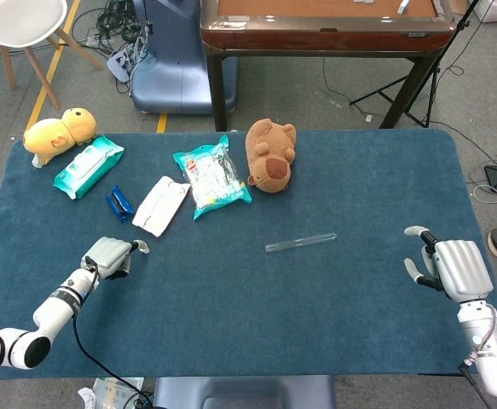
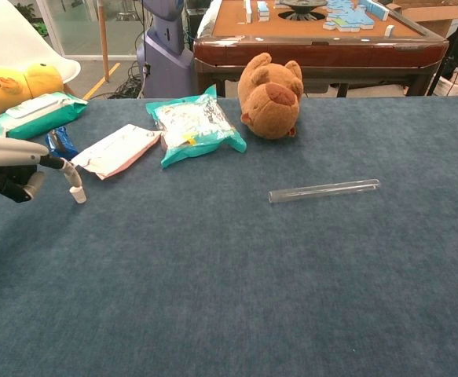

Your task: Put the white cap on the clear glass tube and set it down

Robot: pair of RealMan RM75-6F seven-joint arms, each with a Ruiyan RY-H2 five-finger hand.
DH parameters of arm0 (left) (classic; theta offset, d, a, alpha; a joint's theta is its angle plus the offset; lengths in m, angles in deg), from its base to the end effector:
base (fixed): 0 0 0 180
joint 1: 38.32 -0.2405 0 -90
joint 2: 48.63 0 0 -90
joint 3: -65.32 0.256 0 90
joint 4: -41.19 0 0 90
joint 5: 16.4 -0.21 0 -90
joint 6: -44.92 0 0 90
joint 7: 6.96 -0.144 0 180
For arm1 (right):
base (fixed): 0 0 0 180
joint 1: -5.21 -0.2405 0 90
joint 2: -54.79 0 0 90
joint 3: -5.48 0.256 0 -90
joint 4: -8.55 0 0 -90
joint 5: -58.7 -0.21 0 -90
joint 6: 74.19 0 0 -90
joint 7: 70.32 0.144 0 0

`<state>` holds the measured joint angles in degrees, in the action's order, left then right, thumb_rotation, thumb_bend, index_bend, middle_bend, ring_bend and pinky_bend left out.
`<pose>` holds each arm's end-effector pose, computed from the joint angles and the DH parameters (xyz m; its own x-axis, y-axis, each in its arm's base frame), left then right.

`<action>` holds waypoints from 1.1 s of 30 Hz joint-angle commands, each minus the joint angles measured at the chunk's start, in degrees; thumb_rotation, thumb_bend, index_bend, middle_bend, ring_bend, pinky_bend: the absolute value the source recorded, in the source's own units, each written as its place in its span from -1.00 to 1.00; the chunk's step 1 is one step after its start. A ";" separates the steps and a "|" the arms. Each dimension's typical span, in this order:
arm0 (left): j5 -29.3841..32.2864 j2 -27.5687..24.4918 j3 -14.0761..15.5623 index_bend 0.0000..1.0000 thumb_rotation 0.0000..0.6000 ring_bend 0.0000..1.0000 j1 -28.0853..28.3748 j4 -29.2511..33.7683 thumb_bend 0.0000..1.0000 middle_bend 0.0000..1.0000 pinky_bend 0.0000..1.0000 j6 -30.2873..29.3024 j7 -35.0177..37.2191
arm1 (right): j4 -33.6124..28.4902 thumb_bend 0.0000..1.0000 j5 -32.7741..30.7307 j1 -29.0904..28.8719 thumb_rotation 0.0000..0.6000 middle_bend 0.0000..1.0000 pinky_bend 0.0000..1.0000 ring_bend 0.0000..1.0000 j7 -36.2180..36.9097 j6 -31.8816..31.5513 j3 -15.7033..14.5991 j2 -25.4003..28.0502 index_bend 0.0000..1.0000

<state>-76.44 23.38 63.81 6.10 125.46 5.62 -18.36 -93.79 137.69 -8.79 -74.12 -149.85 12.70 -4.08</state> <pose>-0.2345 0.3520 0.0457 0.5641 0.4816 0.6707 0.8252 -0.3010 -0.4780 -0.2639 -0.2376 0.1653 0.3633 -0.0476 0.9305 -0.9303 -0.0727 0.3595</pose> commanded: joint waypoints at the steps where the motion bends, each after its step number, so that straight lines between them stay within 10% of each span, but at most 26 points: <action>1: -1.37 0.03 -0.64 -0.59 0.69 1.00 -0.43 -0.03 0.58 1.00 1.00 -1.62 0.73 | -0.05 -0.30 -0.21 0.03 1.00 0.72 0.80 0.84 -0.04 0.15 -0.03 0.12 -0.36; 11: -4.52 5.87 -3.04 -0.34 1.00 1.00 -1.29 -5.07 -0.29 1.00 1.00 -8.01 0.76 | 0.13 -0.30 -0.23 0.45 1.00 0.72 0.80 0.84 0.42 -0.13 -0.19 0.20 -0.35; 33: 0.10 13.11 -4.19 -0.11 1.00 1.00 0.51 -12.19 -0.45 1.00 1.00 -8.20 -8.24 | 1.61 -0.30 -0.71 1.23 1.00 0.73 0.81 0.85 2.24 -0.02 -0.42 0.26 -0.33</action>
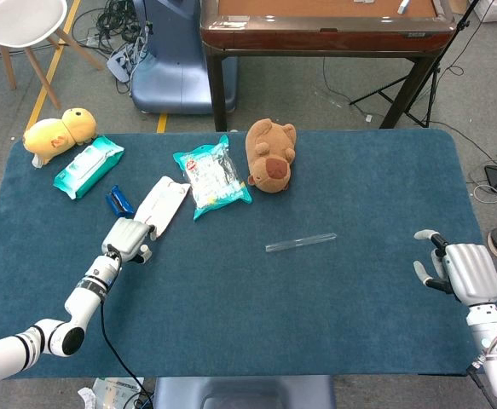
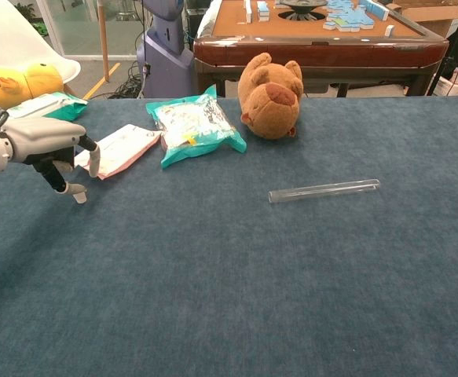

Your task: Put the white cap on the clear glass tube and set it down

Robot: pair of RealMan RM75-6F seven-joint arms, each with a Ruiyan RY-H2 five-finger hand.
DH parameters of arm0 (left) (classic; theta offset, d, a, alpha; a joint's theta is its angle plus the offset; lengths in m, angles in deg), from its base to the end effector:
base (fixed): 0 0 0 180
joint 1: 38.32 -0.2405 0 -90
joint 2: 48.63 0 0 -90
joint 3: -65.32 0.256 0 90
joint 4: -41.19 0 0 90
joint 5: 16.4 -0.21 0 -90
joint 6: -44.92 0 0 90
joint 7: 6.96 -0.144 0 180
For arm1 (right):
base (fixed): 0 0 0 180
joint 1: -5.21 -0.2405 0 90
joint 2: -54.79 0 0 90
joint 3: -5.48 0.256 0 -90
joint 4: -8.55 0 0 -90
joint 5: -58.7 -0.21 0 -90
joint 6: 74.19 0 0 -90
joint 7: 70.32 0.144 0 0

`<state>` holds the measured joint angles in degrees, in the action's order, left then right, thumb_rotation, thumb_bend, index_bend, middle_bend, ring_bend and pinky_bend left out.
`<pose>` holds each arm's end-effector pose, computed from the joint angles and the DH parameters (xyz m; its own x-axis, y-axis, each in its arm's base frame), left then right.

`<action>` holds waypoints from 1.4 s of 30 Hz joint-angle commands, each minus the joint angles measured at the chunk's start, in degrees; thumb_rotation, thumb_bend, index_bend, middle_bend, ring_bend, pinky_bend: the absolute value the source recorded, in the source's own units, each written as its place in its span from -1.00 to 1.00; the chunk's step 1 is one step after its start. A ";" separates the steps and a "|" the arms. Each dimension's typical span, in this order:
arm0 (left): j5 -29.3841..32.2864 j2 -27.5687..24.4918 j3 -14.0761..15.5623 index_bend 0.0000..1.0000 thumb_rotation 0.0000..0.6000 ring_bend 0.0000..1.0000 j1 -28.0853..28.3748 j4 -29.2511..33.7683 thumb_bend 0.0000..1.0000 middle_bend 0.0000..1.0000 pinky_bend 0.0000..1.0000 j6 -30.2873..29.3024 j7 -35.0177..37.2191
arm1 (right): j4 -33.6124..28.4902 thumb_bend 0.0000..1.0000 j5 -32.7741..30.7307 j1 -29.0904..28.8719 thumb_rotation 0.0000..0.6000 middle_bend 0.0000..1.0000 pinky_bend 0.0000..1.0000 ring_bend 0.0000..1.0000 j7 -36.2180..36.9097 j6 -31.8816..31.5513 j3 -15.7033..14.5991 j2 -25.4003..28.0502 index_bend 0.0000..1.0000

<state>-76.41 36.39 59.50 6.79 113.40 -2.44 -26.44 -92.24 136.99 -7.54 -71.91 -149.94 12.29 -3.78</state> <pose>-0.2133 0.3832 0.0103 0.6331 0.2829 0.7205 0.7711 -0.3112 -0.5554 -0.2778 -0.2319 0.1696 0.3530 -0.0559 0.9339 -0.9356 -0.0311 0.3518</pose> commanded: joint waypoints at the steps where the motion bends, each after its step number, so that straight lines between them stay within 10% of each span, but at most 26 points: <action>1: 0.09 0.11 0.21 -0.11 1.00 1.00 -0.26 -0.21 -0.45 1.00 1.00 -0.13 -0.28 | 0.08 -0.30 -0.02 -0.04 1.00 0.73 0.81 0.85 0.06 0.12 0.00 -0.07 -0.33; 42: -2.30 3.56 0.00 0.02 1.00 1.00 -1.14 -6.93 -0.44 1.00 1.00 1.43 1.14 | -0.37 -0.30 -1.11 0.09 1.00 0.73 0.81 0.85 -1.08 0.49 0.28 -0.38 -0.32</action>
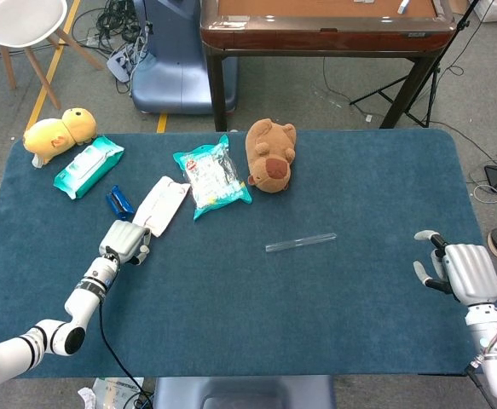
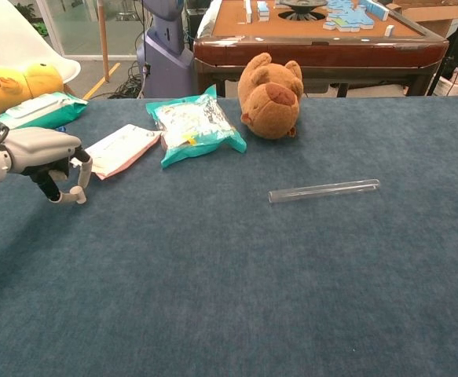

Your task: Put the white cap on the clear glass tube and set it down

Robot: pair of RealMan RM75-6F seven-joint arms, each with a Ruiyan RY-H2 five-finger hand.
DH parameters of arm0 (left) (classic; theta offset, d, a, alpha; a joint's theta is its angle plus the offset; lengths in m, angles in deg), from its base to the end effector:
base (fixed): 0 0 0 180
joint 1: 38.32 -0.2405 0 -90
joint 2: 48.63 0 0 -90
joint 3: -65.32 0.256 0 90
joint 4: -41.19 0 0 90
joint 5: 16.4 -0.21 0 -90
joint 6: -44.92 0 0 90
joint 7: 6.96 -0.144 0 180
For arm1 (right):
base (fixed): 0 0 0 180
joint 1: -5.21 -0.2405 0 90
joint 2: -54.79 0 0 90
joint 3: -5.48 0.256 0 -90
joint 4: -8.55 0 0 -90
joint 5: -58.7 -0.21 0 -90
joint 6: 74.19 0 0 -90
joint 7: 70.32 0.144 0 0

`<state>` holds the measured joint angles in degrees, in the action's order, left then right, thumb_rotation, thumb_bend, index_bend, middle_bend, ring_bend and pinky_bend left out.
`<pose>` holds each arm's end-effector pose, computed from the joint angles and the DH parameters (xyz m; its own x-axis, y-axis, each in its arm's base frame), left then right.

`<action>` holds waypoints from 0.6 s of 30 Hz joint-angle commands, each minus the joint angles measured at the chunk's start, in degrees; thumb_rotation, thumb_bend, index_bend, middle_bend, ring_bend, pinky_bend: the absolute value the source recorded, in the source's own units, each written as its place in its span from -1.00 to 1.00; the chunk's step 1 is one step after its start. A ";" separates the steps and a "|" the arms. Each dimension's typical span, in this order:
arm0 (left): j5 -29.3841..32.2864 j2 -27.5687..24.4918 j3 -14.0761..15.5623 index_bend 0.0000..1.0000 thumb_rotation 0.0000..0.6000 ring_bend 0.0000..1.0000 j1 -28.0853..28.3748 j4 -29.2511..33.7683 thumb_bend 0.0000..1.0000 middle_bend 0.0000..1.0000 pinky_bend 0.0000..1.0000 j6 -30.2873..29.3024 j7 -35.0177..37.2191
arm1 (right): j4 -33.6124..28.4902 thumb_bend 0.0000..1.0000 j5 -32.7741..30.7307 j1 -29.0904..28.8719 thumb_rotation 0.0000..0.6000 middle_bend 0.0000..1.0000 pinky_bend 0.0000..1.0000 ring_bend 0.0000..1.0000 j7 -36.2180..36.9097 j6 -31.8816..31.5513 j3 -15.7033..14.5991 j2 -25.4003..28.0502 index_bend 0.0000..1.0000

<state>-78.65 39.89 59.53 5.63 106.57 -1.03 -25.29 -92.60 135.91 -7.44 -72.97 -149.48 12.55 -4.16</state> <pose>-0.2319 0.3868 0.0004 0.6588 0.2858 0.6959 0.7513 -0.2971 -0.5893 -0.2786 -0.2319 0.1671 0.3536 -0.0633 0.9333 -0.9354 -0.0150 0.3533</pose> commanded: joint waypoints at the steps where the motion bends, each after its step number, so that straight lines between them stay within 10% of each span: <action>1: -0.12 0.11 -0.06 0.02 1.00 1.00 0.01 -0.16 -0.44 1.00 1.00 0.05 0.07 | -0.02 -0.30 -0.04 -0.02 1.00 0.73 0.81 0.85 -0.05 0.04 0.01 0.00 -0.32; 18: -0.98 -8.46 -3.46 0.06 1.00 1.00 -2.00 12.72 -0.44 1.00 1.00 -2.03 7.76 | -1.47 -0.30 -1.94 -6.36 1.00 0.68 0.82 0.84 -7.15 8.91 1.10 0.60 -0.25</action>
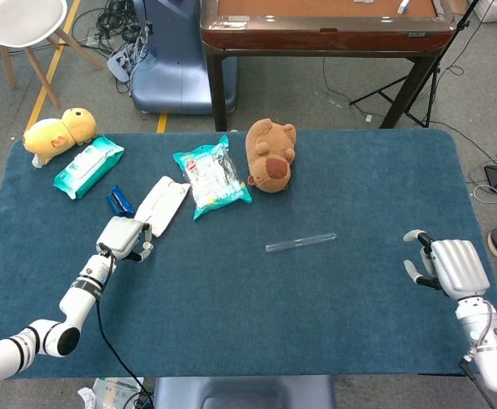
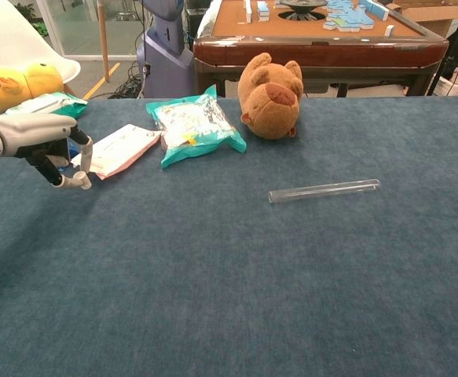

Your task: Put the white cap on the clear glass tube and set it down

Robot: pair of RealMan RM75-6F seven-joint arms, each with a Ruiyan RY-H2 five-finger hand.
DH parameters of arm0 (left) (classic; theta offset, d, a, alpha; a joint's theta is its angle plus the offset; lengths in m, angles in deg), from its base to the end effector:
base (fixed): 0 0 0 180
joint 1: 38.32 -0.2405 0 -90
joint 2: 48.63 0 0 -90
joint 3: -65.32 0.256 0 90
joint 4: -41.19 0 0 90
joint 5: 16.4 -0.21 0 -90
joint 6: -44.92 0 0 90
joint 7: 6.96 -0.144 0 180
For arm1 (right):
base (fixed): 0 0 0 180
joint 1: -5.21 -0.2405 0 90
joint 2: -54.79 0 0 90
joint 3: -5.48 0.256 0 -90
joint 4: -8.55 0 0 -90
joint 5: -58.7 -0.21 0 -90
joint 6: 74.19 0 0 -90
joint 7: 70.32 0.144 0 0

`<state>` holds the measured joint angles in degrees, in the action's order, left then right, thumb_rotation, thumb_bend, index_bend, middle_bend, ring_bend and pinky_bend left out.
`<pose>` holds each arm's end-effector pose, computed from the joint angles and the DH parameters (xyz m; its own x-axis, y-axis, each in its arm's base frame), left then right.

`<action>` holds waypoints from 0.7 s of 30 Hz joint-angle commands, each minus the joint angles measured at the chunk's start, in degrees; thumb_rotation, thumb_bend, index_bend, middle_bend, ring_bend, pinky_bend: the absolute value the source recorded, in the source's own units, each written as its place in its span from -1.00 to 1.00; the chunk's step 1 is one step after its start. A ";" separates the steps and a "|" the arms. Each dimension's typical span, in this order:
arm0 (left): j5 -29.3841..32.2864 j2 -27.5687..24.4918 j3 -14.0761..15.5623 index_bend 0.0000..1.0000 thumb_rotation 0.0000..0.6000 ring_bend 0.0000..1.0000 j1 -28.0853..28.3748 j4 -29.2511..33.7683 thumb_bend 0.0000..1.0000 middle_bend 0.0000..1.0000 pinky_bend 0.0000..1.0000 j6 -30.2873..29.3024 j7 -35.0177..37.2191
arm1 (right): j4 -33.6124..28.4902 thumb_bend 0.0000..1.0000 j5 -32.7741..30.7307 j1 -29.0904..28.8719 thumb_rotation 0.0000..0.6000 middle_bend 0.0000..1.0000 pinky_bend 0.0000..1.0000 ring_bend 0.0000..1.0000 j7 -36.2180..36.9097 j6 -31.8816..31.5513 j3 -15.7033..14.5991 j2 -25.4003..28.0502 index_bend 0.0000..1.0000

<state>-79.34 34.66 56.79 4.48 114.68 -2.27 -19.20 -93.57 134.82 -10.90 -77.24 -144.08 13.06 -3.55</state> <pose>-0.2150 0.3828 0.0234 0.5287 0.2921 0.7970 0.8448 -0.2721 -0.4607 -0.2666 -0.2482 0.1578 0.4167 -0.1252 0.9004 -0.9090 -0.0712 0.4108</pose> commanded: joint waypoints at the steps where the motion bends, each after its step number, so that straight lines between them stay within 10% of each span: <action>1: -0.31 -4.07 -0.76 0.06 1.00 1.00 -1.05 5.96 -0.44 1.00 1.00 -0.93 1.87 | -0.35 -0.30 -1.06 -3.88 1.00 0.69 0.85 0.84 -3.81 4.58 0.84 -0.33 -0.24; 21: -0.08 -13.06 1.62 0.05 1.00 1.00 -3.98 21.88 -0.44 1.00 1.00 -5.07 -1.74 | 16.90 -0.50 -15.96 -24.05 1.00 0.80 0.98 0.94 -18.31 23.82 3.98 -20.38 -0.15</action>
<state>-79.29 21.94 58.23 0.69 136.10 -7.02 -20.75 -78.15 120.32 -33.44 -94.17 -121.52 16.75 -22.29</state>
